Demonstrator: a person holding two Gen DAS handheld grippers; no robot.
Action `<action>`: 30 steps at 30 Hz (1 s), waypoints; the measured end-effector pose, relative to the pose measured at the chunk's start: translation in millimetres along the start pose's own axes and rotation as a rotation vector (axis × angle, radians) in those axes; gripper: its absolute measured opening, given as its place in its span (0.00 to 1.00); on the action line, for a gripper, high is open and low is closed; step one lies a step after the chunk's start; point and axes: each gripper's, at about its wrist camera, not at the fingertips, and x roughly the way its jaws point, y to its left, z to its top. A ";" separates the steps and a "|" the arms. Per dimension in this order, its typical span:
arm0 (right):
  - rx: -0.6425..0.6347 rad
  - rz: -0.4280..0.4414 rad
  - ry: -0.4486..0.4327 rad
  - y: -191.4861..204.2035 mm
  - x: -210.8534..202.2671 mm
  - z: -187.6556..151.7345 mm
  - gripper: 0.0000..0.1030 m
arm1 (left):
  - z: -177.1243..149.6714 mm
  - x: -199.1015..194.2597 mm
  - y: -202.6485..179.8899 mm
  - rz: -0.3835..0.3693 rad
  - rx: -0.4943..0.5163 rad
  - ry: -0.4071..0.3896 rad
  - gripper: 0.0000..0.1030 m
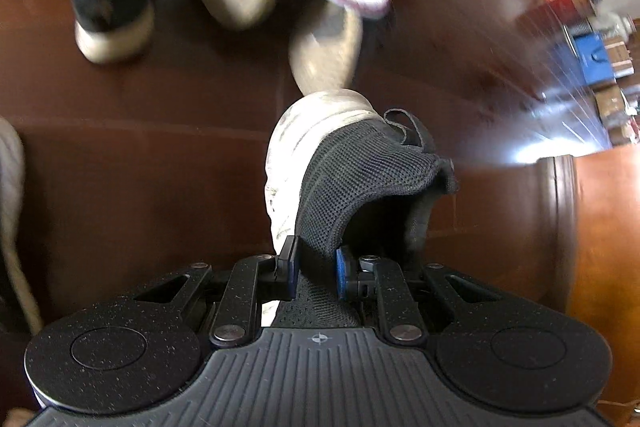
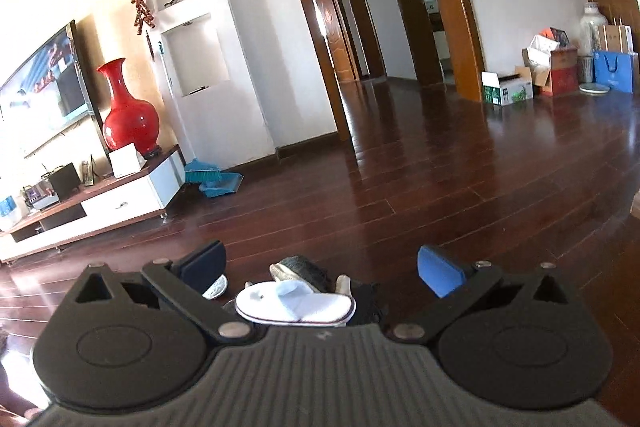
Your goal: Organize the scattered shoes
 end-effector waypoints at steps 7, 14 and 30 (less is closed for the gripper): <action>0.010 -0.049 0.025 -8.0 -15.8 -4.3 1.00 | -29.9 50.3 -24.8 -0.038 0.030 0.090 0.23; 0.042 -0.102 0.078 -29.6 -17.3 -23.5 1.00 | -48.8 79.6 -53.6 0.024 0.156 0.046 0.24; 0.044 -0.079 0.259 -44.1 30.9 -54.7 0.97 | -31.6 50.9 -34.0 0.075 0.228 -0.078 0.40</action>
